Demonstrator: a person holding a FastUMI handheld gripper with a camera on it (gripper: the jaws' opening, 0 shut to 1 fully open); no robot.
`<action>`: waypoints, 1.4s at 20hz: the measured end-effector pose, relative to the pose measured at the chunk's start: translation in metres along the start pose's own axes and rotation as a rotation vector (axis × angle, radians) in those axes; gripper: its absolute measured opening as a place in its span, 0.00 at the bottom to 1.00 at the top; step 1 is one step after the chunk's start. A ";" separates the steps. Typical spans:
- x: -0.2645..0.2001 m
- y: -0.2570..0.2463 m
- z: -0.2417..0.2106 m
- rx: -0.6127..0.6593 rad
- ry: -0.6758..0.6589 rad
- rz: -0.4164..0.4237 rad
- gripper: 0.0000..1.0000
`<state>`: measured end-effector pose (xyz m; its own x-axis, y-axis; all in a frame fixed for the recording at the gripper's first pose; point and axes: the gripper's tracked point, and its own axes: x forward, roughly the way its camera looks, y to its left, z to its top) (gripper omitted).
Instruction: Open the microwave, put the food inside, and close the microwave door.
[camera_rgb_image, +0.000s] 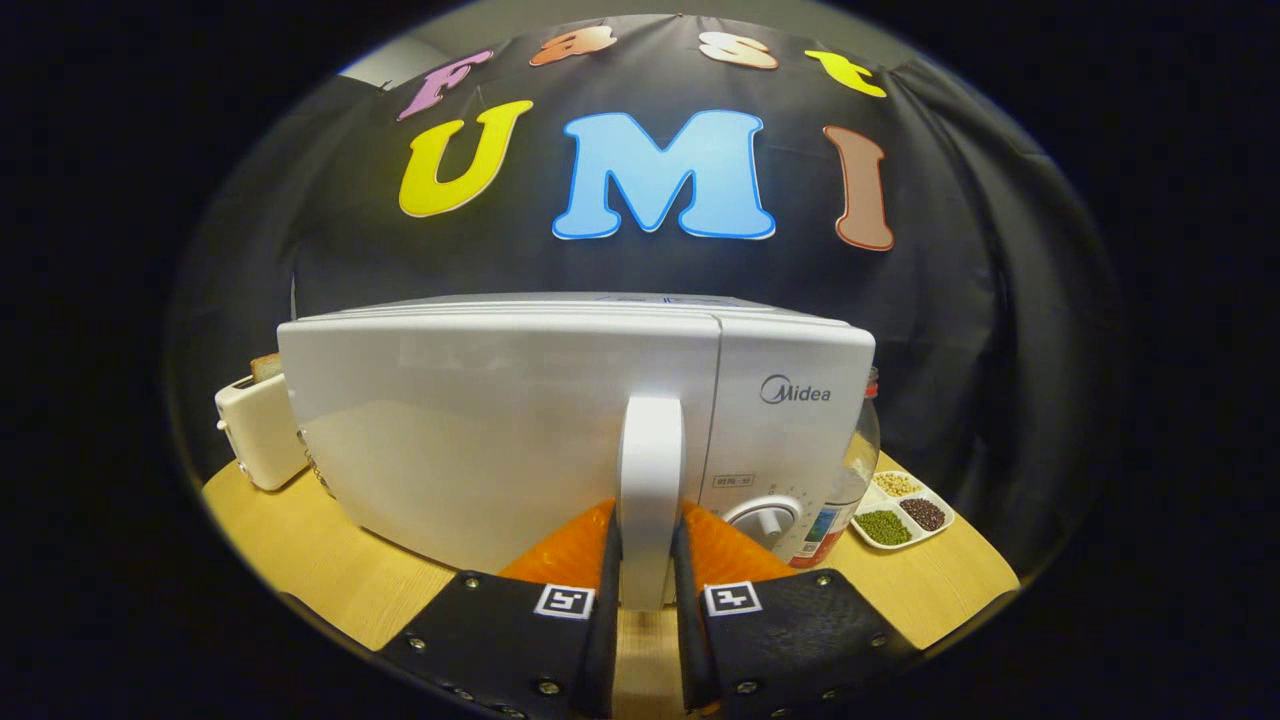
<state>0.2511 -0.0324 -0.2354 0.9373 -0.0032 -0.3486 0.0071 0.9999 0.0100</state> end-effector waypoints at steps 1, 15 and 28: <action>0.001 0.002 0.000 0.010 0.011 -0.014 0.26; -0.051 0.013 -0.014 -0.054 0.037 -0.037 0.10; -0.152 0.076 -0.040 -0.033 0.111 0.090 0.24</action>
<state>0.0954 0.0449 -0.2194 0.8893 0.0864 -0.4491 -0.0889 0.9959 0.0156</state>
